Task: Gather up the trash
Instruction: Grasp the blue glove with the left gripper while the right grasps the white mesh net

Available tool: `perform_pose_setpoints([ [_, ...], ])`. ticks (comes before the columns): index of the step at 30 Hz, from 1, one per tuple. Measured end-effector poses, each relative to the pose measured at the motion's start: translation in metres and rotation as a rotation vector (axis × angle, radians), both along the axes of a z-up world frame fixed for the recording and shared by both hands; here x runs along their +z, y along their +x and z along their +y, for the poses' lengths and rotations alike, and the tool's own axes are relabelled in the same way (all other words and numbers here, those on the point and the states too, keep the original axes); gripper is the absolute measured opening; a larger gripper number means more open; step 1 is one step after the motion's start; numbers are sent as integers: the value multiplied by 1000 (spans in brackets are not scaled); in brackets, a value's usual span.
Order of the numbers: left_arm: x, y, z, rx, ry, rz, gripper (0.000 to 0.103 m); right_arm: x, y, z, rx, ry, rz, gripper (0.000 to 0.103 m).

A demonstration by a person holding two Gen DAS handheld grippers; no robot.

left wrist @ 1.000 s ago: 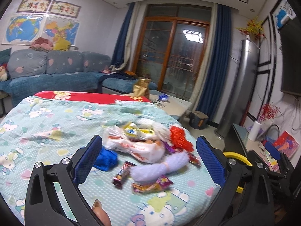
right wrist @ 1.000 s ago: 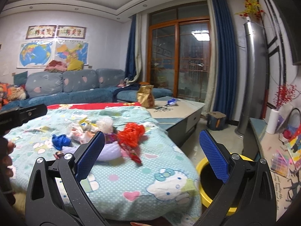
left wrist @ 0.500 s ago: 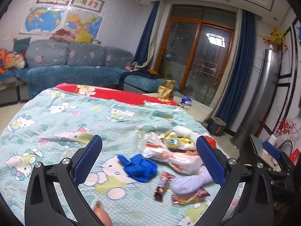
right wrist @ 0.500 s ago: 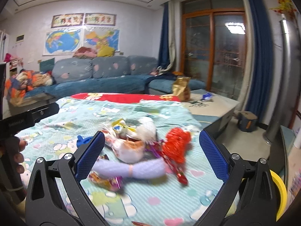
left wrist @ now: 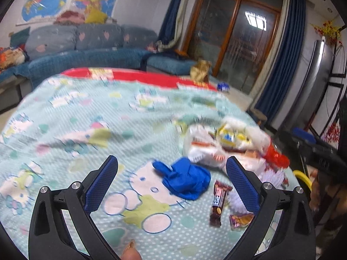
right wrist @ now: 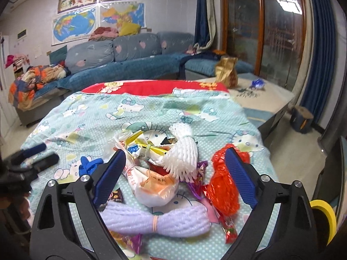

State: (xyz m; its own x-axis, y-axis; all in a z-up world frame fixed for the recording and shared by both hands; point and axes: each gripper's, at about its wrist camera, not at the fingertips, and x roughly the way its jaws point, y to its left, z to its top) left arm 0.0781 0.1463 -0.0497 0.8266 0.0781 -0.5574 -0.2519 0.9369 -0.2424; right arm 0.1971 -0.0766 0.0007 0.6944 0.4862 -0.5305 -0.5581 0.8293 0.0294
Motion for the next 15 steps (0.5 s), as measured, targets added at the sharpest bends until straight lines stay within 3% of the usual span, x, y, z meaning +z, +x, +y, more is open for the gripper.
perform_pose_setpoints([
  [4, -23, 21, -5, -47, -52, 79, 93, -12, 22, 8, 0, -23, 62, 73],
  [6, -30, 28, -6, -53, -65, 102, 79, -19, 32, 13, -9, -37, 95, 68],
  [8, -37, 35, -5, -45, -72, 125, 74, -25, 41, 15, -9, -47, 124, 60],
  [11, -46, 45, -3, -27, -88, 162, 64, -37, 54, 21, -12, -58, 181, 43],
  [13, -51, 48, -1, -19, -100, 179, 56, -44, 60, 22, -9, -53, 225, 20],
  [15, -54, 46, 0, -26, -115, 177, 42, -45, 61, 21, -3, -31, 236, 15],
])
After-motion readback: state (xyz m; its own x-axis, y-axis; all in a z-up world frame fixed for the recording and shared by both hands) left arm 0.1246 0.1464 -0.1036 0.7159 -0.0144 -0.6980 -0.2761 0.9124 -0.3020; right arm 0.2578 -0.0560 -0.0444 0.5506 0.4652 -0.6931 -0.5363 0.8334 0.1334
